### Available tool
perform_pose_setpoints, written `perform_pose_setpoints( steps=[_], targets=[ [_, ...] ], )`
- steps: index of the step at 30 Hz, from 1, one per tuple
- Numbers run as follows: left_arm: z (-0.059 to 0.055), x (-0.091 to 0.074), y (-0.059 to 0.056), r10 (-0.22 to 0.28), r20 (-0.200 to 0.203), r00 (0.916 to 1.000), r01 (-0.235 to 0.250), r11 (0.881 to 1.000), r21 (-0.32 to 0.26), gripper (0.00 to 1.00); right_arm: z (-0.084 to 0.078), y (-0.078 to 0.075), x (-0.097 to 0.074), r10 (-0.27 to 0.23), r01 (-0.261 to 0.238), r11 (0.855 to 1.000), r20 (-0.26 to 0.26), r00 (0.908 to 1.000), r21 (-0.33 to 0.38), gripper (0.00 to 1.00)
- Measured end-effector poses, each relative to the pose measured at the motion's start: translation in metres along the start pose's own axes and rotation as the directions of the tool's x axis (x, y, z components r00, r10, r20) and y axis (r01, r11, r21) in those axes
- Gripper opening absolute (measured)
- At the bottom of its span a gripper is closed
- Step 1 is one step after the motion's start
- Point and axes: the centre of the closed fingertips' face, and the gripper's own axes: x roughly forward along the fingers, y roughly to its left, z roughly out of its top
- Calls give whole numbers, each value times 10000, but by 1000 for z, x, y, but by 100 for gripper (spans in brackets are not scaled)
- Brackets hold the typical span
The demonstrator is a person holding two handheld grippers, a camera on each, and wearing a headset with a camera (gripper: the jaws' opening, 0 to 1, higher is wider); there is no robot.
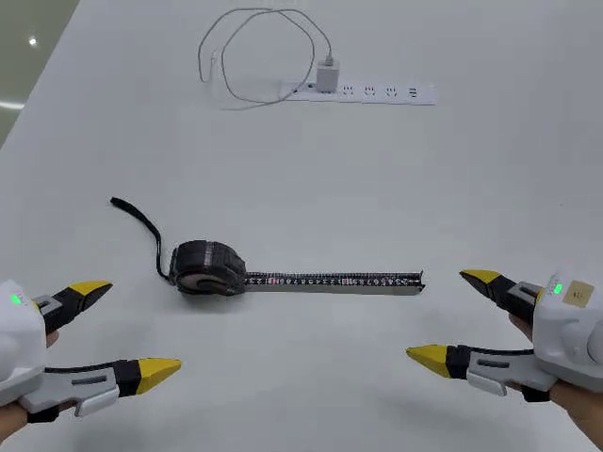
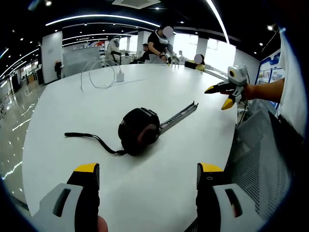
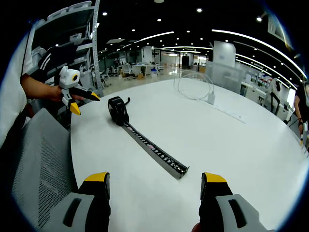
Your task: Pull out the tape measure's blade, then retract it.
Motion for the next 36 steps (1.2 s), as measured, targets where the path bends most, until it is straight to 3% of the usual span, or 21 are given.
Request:
perform_pose_setpoints(
  steps=[8,25,36],
  targets=[
    [-6,-7,-5,233,97,9997,-230,9994,-258,81,-6,5,-4,-82,82,9997,2,10000,222,77],
    [-4,-15,-9,947,647,9934,-923,9950,-387,85,-16,22,-14,-84,84,9986,-10,10000,528,80],
    [-7,-16,-12,945,642,9935,-915,9946,-481,86,-19,26,-17,-141,135,9971,72,9999,752,82]
  ],
)
